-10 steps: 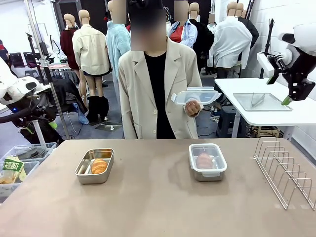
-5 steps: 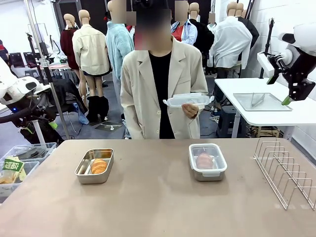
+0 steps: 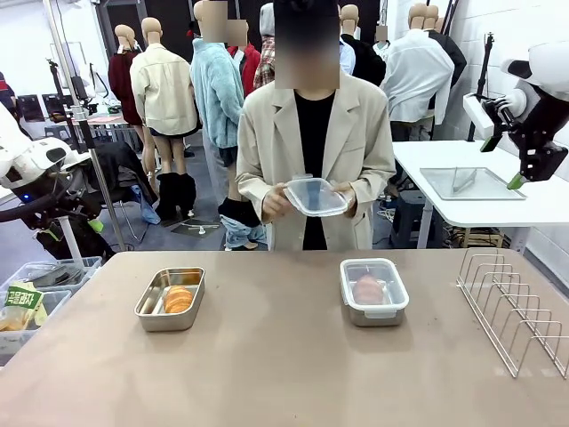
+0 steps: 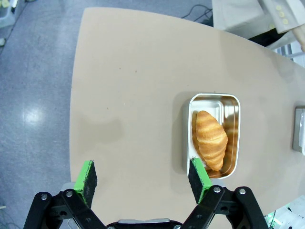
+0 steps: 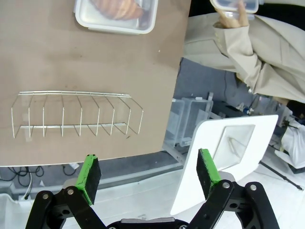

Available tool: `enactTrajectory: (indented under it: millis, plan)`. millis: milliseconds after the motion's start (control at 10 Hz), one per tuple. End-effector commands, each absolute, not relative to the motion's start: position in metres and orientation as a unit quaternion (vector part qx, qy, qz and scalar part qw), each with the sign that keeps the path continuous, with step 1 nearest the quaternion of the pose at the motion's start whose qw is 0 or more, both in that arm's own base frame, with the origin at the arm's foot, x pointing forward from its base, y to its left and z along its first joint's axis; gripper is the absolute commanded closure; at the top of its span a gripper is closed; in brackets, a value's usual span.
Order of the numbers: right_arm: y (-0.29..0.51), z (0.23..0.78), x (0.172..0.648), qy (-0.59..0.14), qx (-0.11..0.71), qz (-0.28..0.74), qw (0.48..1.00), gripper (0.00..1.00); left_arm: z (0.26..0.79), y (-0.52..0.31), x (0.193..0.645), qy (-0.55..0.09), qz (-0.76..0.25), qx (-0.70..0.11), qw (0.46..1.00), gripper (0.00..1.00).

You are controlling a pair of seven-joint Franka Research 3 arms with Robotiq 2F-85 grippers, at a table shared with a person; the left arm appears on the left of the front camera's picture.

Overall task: Place the bread in airtight containers.
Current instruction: Release when the human grabs the Airtight Container lid.

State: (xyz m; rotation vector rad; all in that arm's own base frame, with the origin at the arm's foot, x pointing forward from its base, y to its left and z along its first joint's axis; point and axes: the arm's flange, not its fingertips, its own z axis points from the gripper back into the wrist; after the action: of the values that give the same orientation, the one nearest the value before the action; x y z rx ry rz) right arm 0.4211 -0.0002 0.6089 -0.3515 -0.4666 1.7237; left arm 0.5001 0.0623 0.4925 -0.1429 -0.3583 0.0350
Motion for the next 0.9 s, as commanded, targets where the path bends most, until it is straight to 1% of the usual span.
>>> enactTrajectory:
  millis: [0,800]
  plan:
    - [-0.0002,0.6082,0.4210,-0.208,-0.147,0.750,0.610,0.00,0.4942,0.0641,0.4994,-0.178,0.016,-0.065,0.982,0.00]
    - [-0.0002,0.6082,0.4210,-0.208,-0.147,0.750,0.610,0.00,0.4942,0.0641,0.4994,-0.178,0.016,-0.065,0.982,0.00]
